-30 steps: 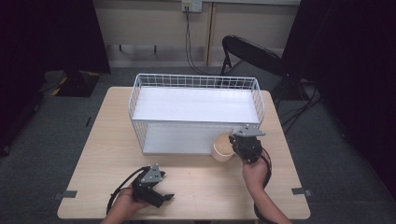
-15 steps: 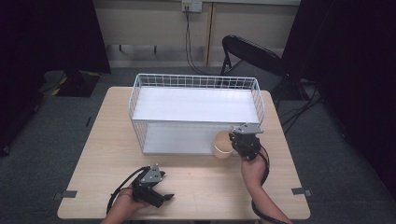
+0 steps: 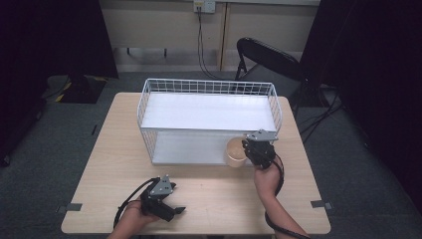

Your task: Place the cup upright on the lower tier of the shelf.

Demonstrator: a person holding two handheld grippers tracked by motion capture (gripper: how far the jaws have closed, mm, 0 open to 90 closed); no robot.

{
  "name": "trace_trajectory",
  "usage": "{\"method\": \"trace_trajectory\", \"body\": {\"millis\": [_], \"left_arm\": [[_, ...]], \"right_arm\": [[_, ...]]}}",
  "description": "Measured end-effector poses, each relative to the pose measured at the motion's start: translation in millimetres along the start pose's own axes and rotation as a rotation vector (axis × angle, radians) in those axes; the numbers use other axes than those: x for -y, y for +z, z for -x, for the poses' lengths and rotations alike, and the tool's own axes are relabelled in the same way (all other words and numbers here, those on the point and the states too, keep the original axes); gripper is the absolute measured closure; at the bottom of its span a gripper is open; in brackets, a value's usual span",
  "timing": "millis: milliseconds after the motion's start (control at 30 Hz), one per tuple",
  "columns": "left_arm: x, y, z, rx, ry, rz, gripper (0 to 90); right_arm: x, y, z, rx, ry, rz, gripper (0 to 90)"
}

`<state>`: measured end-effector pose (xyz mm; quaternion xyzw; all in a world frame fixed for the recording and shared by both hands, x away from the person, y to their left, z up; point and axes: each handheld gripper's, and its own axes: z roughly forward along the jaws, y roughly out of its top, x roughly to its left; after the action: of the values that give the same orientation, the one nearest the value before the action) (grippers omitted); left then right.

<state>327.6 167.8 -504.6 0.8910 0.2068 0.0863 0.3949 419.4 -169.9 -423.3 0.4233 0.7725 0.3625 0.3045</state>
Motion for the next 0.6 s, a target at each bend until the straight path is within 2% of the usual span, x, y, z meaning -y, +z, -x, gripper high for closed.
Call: {"method": "trace_trajectory", "body": {"millis": [233, 367, 600], "left_arm": [[0.0, 0.0, 0.0, 0.0, 0.0, 0.0, 11.6], [0.0, 0.0, 0.0, 0.0, 0.0, 0.0, 11.6], [0.0, 0.0, 0.0, 0.0, 0.0, 0.0, 11.6]], "right_arm": [[-1.1, 3.4, 0.7, 0.006, 0.015, 0.007, 81.4], [-2.1, 4.0, 1.9, 0.008, 0.028, 0.013, 78.8], [-5.3, 2.7, 1.7, 0.018, 0.02, 0.024, 72.0]]}}
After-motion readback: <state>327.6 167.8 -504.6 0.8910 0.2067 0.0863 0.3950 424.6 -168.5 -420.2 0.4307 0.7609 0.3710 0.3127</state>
